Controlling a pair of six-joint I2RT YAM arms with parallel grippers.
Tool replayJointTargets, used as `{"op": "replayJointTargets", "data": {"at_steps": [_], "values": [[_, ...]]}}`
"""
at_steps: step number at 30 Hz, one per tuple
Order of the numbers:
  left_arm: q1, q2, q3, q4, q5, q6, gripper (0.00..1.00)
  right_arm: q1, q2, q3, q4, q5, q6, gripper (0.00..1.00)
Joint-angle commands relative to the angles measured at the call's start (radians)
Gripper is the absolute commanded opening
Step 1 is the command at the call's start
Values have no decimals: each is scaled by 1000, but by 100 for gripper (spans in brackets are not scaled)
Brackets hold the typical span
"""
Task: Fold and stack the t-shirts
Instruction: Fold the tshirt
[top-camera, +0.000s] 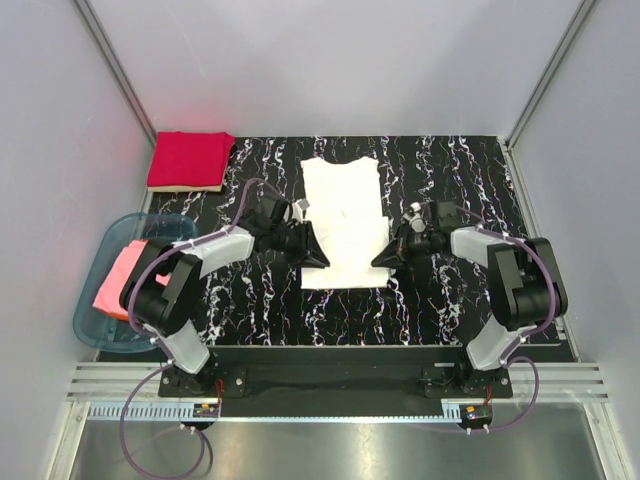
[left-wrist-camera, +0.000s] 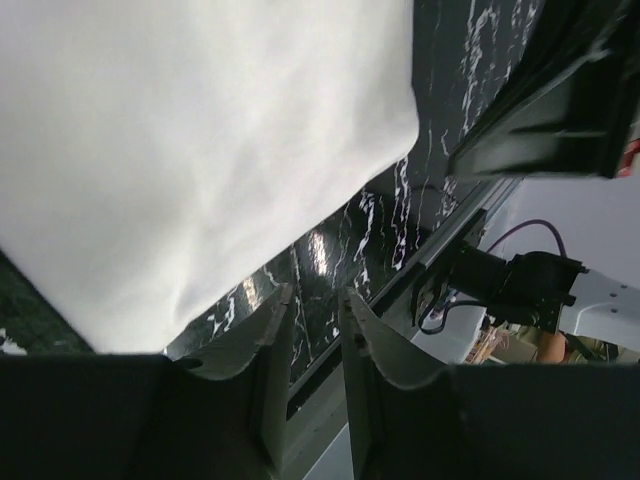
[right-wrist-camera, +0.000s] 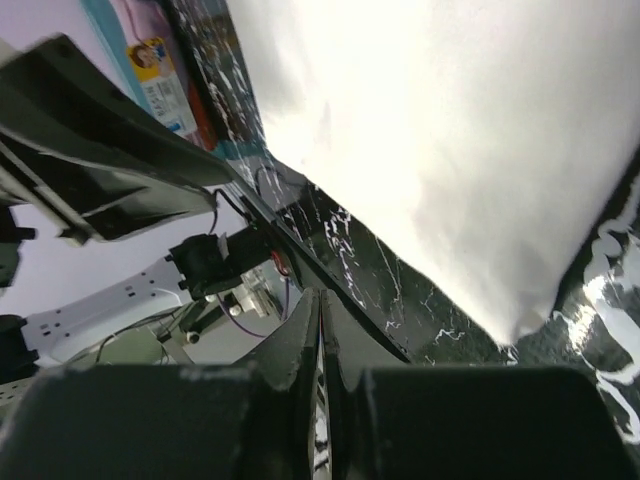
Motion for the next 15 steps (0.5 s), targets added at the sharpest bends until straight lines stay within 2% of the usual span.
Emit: {"op": "replayJointTargets", "data": {"at_steps": [1, 8, 15], "values": [[4, 58, 50, 13, 11, 0, 28, 61, 63, 47, -49, 41, -29, 8], [5, 96, -57, 67, -3, 16, 28, 52, 164, -19, 17, 43, -69, 7], [7, 43, -196, 76, -30, 86, 27, 29, 153, -145, 36, 73, -99, 7]]}}
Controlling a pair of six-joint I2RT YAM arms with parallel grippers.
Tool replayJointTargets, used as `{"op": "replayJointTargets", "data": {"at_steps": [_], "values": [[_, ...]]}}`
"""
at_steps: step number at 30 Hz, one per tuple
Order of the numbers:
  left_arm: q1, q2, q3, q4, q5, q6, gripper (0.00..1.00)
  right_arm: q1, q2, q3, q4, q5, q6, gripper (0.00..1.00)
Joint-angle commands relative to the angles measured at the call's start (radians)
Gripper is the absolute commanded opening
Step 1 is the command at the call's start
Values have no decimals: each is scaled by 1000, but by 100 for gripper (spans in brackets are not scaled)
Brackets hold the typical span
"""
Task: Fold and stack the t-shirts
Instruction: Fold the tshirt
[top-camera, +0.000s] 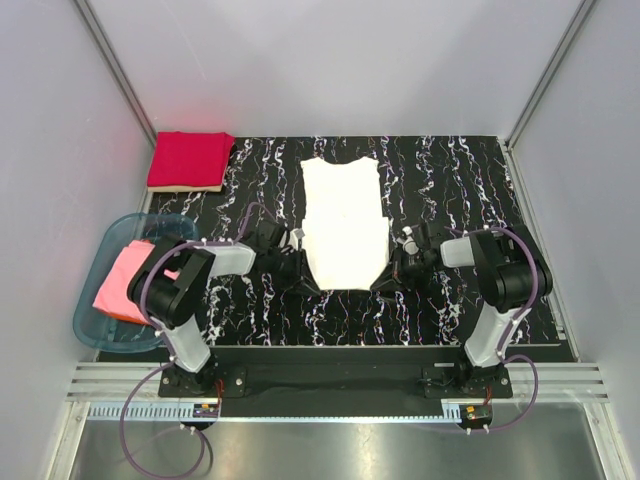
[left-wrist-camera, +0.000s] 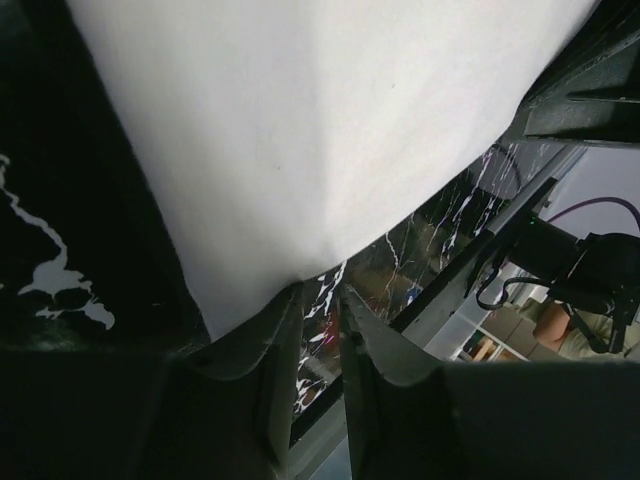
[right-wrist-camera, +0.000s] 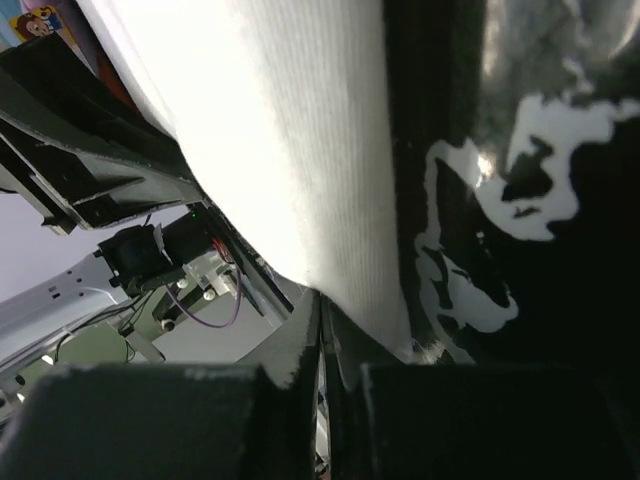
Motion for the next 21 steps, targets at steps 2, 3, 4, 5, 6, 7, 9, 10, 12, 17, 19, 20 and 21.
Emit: {"op": "replayJointTargets", "data": {"at_steps": [2, 3, 4, 5, 6, 7, 9, 10, 12, 17, 19, 20, 21], "values": [[2, -100, -43, 3, -35, 71, 29, -10, -72, -61, -40, 29, 22, 7], [3, -121, -32, -4, -30, 68, 29, -11, -97, -60, -45, 25, 49, 7], [3, -154, -22, -12, -27, 67, 30, -11, -121, -40, -50, 23, 65, 8], [3, -163, -11, -12, -26, 58, 32, -11, -158, -23, -54, 25, 78, 8], [3, -169, 21, -12, -30, 50, 33, -11, -169, -5, -59, 26, 104, 9], [8, -162, 41, -12, -32, 45, 33, -11, -168, 45, -62, 26, 111, 9], [14, -129, 108, 0, -30, 24, 33, -11, -126, 101, -69, 31, 117, 13], [19, -87, 132, 11, -26, 15, 33, -11, -100, 162, -71, 25, 117, 13], [28, -34, 197, 80, -1, -37, 33, -11, -10, 230, -70, 15, 120, 13], [33, 173, 346, 198, -1, -126, 33, -11, 202, 469, -65, 11, 118, 14], [36, 261, 403, 279, 8, -166, 32, -13, 255, 564, -66, 0, 125, 14], [37, 289, 418, 299, 10, -188, 32, -18, 304, 592, -68, -3, 128, 13], [40, 312, 449, 299, -6, -188, 31, -22, 329, 635, -65, -9, 134, 13]]}}
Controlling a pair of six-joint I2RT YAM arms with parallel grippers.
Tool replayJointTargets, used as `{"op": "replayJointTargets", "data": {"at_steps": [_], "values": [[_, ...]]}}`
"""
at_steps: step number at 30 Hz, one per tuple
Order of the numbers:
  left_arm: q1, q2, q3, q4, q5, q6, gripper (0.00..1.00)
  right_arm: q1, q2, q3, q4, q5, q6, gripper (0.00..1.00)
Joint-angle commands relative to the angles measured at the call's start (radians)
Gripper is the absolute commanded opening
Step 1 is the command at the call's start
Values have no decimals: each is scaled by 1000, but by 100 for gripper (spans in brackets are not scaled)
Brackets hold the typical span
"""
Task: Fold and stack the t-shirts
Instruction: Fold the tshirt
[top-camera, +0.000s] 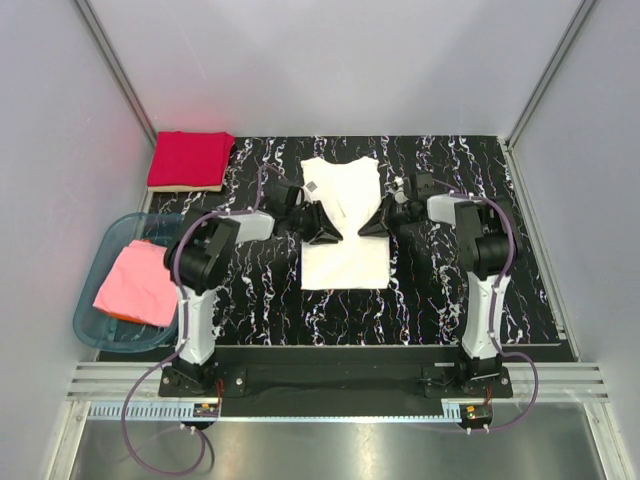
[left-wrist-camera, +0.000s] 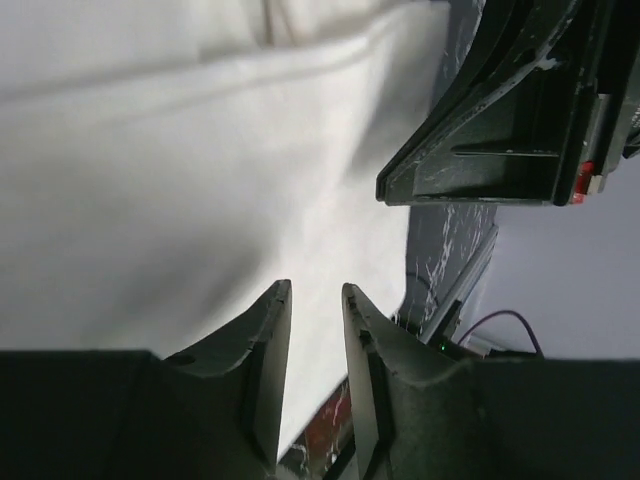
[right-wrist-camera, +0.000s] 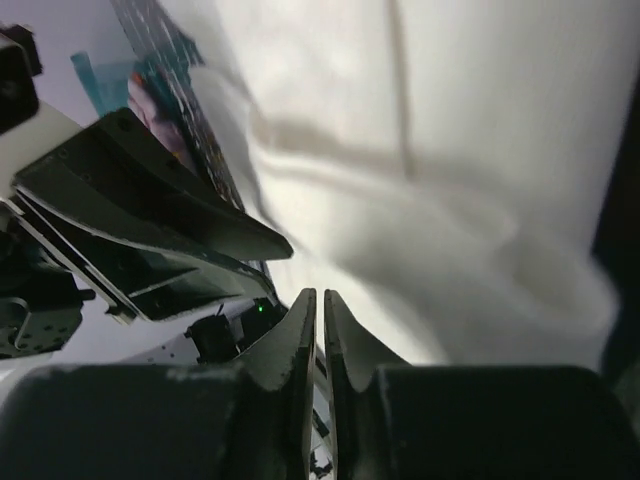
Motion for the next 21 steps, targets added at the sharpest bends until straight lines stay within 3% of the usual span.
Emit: {"op": "replayJointTargets", "data": {"at_steps": [1, 6, 11, 15, 17, 21], "values": [[15, 99, 77, 119, -8, -69, 31, -22, 100, 115, 8, -24, 19, 13], [74, 162, 82, 66, -86, -72, 31, -101, 175, 161, 11, -30, 16, 13], [104, 123, 67, 32, -88, -38, 34, -172, 158, 129, -12, -41, -18, 13], [102, -38, 45, -69, -66, 23, 38, -214, 71, 85, -82, -27, -56, 16], [102, -121, 16, -149, -85, 69, 42, -215, -15, 71, -197, 16, -96, 23], [102, -391, -111, -243, -138, 68, 57, -215, -173, -93, -263, 84, -87, 38]]}}
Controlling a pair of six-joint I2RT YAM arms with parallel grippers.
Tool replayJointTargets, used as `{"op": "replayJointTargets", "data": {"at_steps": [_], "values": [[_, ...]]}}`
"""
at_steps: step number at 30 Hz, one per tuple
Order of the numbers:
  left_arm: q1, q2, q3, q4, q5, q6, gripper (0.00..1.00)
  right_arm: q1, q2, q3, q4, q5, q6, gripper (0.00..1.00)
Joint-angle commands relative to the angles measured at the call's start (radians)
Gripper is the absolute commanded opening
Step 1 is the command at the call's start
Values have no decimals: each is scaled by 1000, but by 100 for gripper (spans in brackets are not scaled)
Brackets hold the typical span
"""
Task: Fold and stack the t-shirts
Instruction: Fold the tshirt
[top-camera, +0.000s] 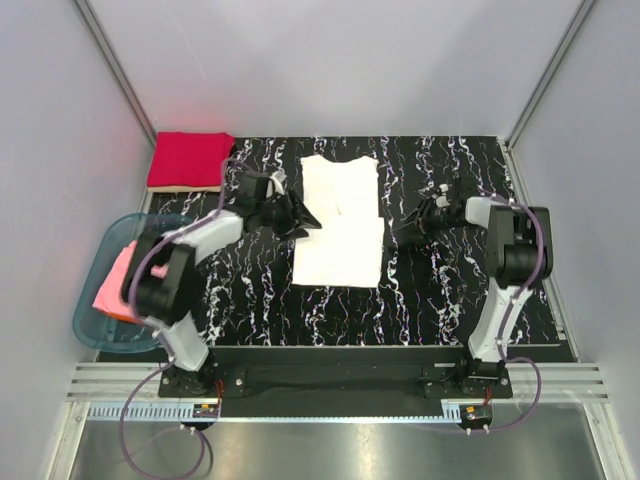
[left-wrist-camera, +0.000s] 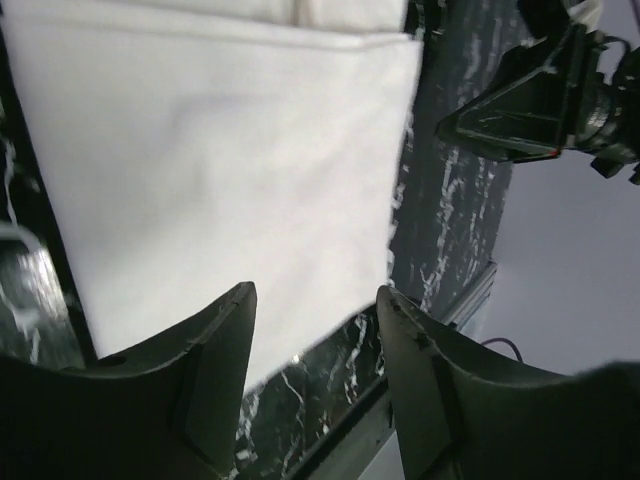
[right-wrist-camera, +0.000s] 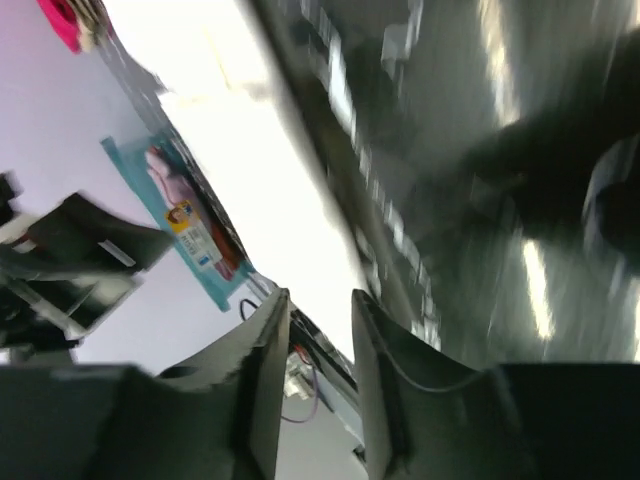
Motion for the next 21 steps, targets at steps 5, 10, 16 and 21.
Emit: {"op": "replayJointTargets", "data": {"at_steps": [5, 10, 16, 21], "values": [[1, -445, -326, -31, -110, -171, 59, 45, -451, -348, -78, 185, 148, 48], [0, -507, -512, 75, -130, -380, 59, 219, -724, -629, 79, 381, 437, 58], [-5, -513, -608, 130, -193, -431, 59, 392, -765, -787, 294, 499, 719, 62], [-7, -431, -648, 215, -218, -461, 60, 444, -751, -842, 416, 625, 826, 61]]}}
